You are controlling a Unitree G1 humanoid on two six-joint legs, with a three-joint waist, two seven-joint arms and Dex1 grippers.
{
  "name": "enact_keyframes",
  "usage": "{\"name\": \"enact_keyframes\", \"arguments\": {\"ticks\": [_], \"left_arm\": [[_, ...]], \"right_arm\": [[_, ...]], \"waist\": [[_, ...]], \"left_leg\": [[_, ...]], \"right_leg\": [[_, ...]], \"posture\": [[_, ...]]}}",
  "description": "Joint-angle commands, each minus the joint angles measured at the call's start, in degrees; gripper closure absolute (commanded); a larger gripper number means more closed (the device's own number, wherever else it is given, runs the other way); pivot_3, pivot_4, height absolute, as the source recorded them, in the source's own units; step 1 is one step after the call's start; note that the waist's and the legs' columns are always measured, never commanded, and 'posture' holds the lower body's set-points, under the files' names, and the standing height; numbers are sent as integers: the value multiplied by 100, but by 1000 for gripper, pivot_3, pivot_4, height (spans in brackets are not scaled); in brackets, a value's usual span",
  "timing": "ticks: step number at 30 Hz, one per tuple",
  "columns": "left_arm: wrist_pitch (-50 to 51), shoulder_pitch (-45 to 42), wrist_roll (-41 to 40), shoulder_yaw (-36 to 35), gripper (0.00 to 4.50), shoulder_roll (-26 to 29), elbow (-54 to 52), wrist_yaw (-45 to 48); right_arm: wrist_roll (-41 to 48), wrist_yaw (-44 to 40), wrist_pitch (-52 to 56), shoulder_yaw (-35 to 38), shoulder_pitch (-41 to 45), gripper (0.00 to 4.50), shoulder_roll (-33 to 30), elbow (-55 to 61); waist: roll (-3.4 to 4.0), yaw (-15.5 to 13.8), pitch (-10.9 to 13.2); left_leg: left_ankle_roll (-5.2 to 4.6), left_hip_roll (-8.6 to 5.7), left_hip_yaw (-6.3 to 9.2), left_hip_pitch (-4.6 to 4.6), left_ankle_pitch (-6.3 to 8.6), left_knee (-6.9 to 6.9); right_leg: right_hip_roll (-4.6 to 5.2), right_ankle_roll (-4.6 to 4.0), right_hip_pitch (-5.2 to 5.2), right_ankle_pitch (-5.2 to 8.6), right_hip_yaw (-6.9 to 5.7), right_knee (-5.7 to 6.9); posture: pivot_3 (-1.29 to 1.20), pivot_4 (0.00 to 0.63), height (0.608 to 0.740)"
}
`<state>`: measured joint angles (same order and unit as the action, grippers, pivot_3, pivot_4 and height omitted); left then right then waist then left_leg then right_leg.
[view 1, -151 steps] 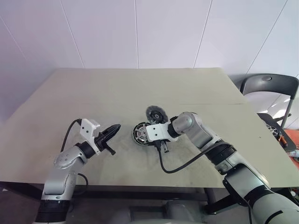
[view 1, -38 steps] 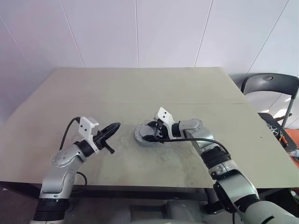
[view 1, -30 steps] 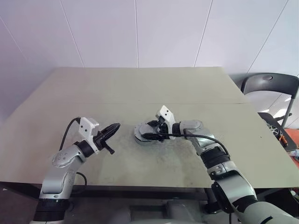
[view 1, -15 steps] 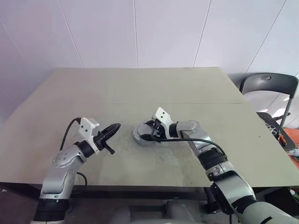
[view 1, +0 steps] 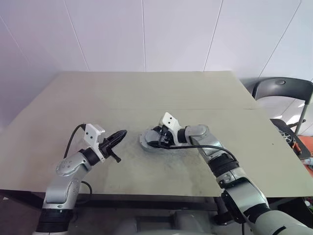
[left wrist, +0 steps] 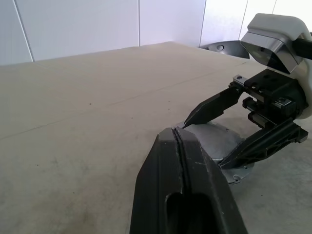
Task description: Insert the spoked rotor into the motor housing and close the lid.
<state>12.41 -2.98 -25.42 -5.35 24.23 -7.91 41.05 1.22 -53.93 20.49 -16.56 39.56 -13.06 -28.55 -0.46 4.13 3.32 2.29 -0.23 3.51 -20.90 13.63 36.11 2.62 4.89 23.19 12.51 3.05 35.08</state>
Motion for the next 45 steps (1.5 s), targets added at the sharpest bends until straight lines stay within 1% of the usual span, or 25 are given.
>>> {"name": "enact_keyframes", "arguments": {"ticks": [1, 6, 8, 12, 15, 17, 20, 22, 25, 28, 32, 33, 35, 37, 38, 40, 41, 45], "left_arm": [[-67, -68, 34, -3, 4500, 7, -56, 22], [-77, -48, 58, 19, 4500, -6, -44, 38], [-101, -42, 84, 32, 4500, -15, -5, 52], [-132, -31, 116, 44, 4500, -53, 26, 70], [-125, -48, 160, 86, 4500, -102, 11, 42], [-128, -160, 202, 94, 4500, -157, 83, -57], [-171, -535, 337, 123, 4500, -390, 331, -400], [-149, -678, 374, 208, 4500, -475, 408, -408], [-64, -998, 248, 358, 4500, -725, 480, -329], [8, -1176, 312, 503, 4500, -828, 701, -239], [-59, -1429, 767, 856, 4500, -885, 1538, -226], [3, -1507, 979, 1013, 4500, -862, 1767, -286], [28, -1640, 1679, 1410, 4500, -768, 2191, -621], [441, -1749, 1875, 1572, 4500, -784, 2408, -754], [531, -1746, 1786, 1573, 4500, -834, 2376, -684], [409, -1654, 1595, 1552, 4500, -948, 2187, -476], [408, -1627, 1550, 1559, 4500, -988, 2135, -397], [662, -1610, 1419, 1536, 4500, -1084, 2077, -188]], "right_arm": [[-308, 369, 80, -60, 144, 961, -108, -276], [-585, 387, 122, -314, 248, 961, -280, -246], [-581, 303, 204, -371, 251, 961, -331, -170], [-657, 290, 246, -512, 220, 961, -405, -100], [-646, 132, 389, -658, 111, 961, -452, -18], [-523, 129, 447, -608, 66, 961, -412, 45], [-448, 124, 481, -571, 62, 961, -355, 90], [-445, 138, 480, -570, 65, 961, -327, 105], [-400, 177, 478, -531, 57, 961, -253, 126], [-417, 229, 445, -512, 60, 961, -215, 117], [-410, 314, 407, -475, 68, 961, -138, 134], [-407, 338, 382, -468, 66, 961, -117, 147], [-424, 424, 316, -452, 63, 961, -76, 158], [-438, 461, 321, -451, 58, 961, -49, 178], [-436, 483, 319, -435, 45, 961, -34, 198], [-435, 510, 284, -417, 6, 961, -41, 264], [-400, 511, 295, -385, -4, 961, -36, 289], [-221, 501, 461, -215, 13, 961, 20, 342]], "waist": [[0, 1, 0], [1, 2, 1], [2, -5, 1], [6, -9, 0], [9, -5, -4], [6, -11, -5], [3, -24, -7], [4, -23, -7], [4, -16, -7], [4, -4, -7], [6, 1, -7], [6, 4, -7], [5, 7, -7], [1, -6, -10], [15, 4, -26], [42, 28, -43], [47, 37, -45], [47, 40, -46]], "left_leg": [[0, 0, 0, 0, 0, -3], [1, 0, 0, 0, 0, 3], [15, 0, 0, 1, 9, 6], [19, 0, 1, 2, 11, 7], [19, 1, 6, -5, 11, 2], [19, 1, 3, -5, 11, 5], [18, -2, 4, -6, 11, 2], [17, -1, 5, -7, 10, 0], [6, -2, 6, -3, 4, -9], [1, -2, 5, -3, 1, -14], [0, -1, 6, 13, 0, -16], [0, -1, 6, 16, 0, -16], [0, -1, 6, 19, 1, -13], [4, 0, 10, 25, 3, -10], [16, -1, 11, 45, 10, -9], [19, 0, 20, 47, 13, -8], [20, 0, 19, 41, 13, -7], [20, 1, 30, 41, 14, -10]], "right_leg": [[0, 0, 1, 0, 0, -1], [0, 0, 1, 0, 0, 0], [2, 0, 0, 0, -1, -2], [6, 0, 2, 0, -6, -30], [6, 0, -11, -1, -12, -74], [11, 0, -18, -1, -11, -80], [13, 1, -21, -2, -10, -81], [8, 2, -38, -2, -11, -76], [5, 2, -40, -2, -11, -73], [3, 2, -38, -2, -11, -73], [-1, 2, -45, -2, -11, -69], [-2, 2, -47, -2, -11, -69], [-2, 2, -51, -2, -11, -70], [-1, 2, -59, -2, -12, -74], [-1, 2, -69, -1, -13, -78], [0, 3, -73, -1, -22, -109], [5, 3, -87, -1, -24, -118], [5, 3, -82, -1, -36, -151]], "posture": [[0, 0, 740], [0, 0, 740], [0, 0, 740], [0, 0, 740], [0, 0, 740], [0, 0, 740], [0, 0, 740], [0, 0, 740], [0, 0, 740], [0, 0, 740], [0, 0, 740], [0, 0, 740], [0, 0, 740], [0, 0, 740], [0, 0, 740], [0, 0, 740], [0, 0, 740], [0, 0, 740]]}}
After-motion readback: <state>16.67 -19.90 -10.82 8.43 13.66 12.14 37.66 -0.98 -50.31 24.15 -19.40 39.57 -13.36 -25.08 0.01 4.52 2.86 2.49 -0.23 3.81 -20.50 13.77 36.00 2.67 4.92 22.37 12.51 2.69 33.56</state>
